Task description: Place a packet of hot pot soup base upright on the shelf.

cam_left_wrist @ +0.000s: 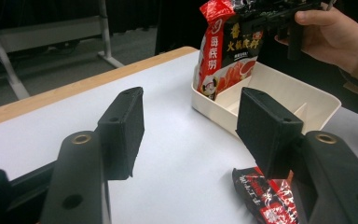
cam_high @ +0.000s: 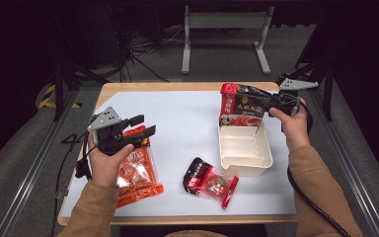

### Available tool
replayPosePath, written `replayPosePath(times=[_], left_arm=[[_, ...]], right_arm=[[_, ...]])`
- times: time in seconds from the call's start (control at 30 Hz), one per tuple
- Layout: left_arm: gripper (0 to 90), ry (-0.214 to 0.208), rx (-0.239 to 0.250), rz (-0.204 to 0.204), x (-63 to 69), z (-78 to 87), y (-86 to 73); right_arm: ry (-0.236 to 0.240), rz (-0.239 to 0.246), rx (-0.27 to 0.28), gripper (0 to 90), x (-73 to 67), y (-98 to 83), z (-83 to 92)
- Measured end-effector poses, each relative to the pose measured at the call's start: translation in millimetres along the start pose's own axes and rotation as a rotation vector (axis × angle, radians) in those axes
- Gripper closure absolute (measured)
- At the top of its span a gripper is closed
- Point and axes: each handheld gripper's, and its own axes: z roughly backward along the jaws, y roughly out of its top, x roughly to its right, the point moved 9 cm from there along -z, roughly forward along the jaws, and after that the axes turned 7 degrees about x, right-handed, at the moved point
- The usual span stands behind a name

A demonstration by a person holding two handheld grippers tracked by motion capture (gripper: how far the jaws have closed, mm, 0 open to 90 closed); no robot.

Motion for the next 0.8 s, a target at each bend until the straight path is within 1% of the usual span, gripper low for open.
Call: replayPosePath(times=[0.1, 0.17, 0.2, 0.23, 0.27, 0.3, 0.33, 0.37, 0.4, 0.43, 0.5, 0.57, 0.6, 0.67, 0.7, 0.8], left_arm=[[38.6, -0.002, -0.016, 0.002, -2.1, -0.2, -3.5], [37.9, -0.001, -0.021, 0.000, -3.0, -0.2, -4.3], [37.9, -0.002, -0.023, 0.006, -3.0, -0.2, -4.9], [37.3, -0.001, -0.025, -0.003, -4.1, -0.1, -5.2], [37.3, 0.000, -0.028, -0.005, -4.6, 0.1, -5.6], [36.5, -0.001, -0.037, -0.005, -5.3, 1.3, -7.0], [36.0, -0.001, -0.037, -0.005, -5.3, 1.3, -7.0], [35.6, -0.001, -0.040, -0.001, -5.5, 2.0, -8.2], [35.6, 0.001, -0.045, -0.011, -6.7, 2.8, -8.9], [35.1, 0.001, -0.052, -0.014, -7.8, 4.6, -11.1], [34.8, 0.002, -0.064, -0.017, -8.6, 6.8, -14.2], [34.7, 0.003, -0.067, -0.017, -9.3, 7.8, -15.7], [34.5, 0.004, -0.074, -0.019, -10.8, 9.8, -18.0], [34.2, 0.006, -0.080, -0.027, -12.0, 11.1, -18.8], [34.0, 0.008, -0.085, -0.028, -13.9, 13.2, -20.4], [33.0, 0.013, -0.088, -0.030, -16.8, 15.6, -21.1]], right_arm=[[-0.004, -0.006, -0.006, 68.1, -0.6, 0.9, 0.9], [-0.009, -0.012, -0.002, 63.5, -1.2, 2.2, 2.3], [-0.009, -0.012, -0.002, 63.5, -1.2, 2.2, 2.3], [-0.013, -0.022, 0.002, 58.5, -2.5, 3.6, 4.3], [-0.013, -0.022, 0.002, 58.5, -2.5, 3.6, 4.3], [-0.026, -0.030, -0.016, 51.7, -3.3, 3.1, 6.5], [-0.026, -0.030, -0.016, 51.7, -3.3, 3.1, 6.5], [-0.044, -0.030, -0.028, 45.4, -3.6, 2.7, 9.5], [-0.044, -0.030, -0.028, 45.4, -3.6, 2.7, 9.5], [-0.060, -0.024, -0.030, 42.5, -3.4, 3.1, 14.1], [-0.073, -0.034, -0.023, 39.4, -3.3, 4.1, 18.6], [-0.079, -0.033, -0.022, 38.9, -2.8, 4.1, 21.5], [-0.101, -0.025, -0.028, 36.4, -2.1, 3.2, 27.8], [-0.110, -0.023, -0.035, 35.5, -2.1, 2.4, 30.6], [-0.125, -0.030, -0.039, 33.9, -2.5, 1.3, 36.5], [-0.138, -0.047, -0.037, 31.2, -4.9, 0.8, 45.3]])
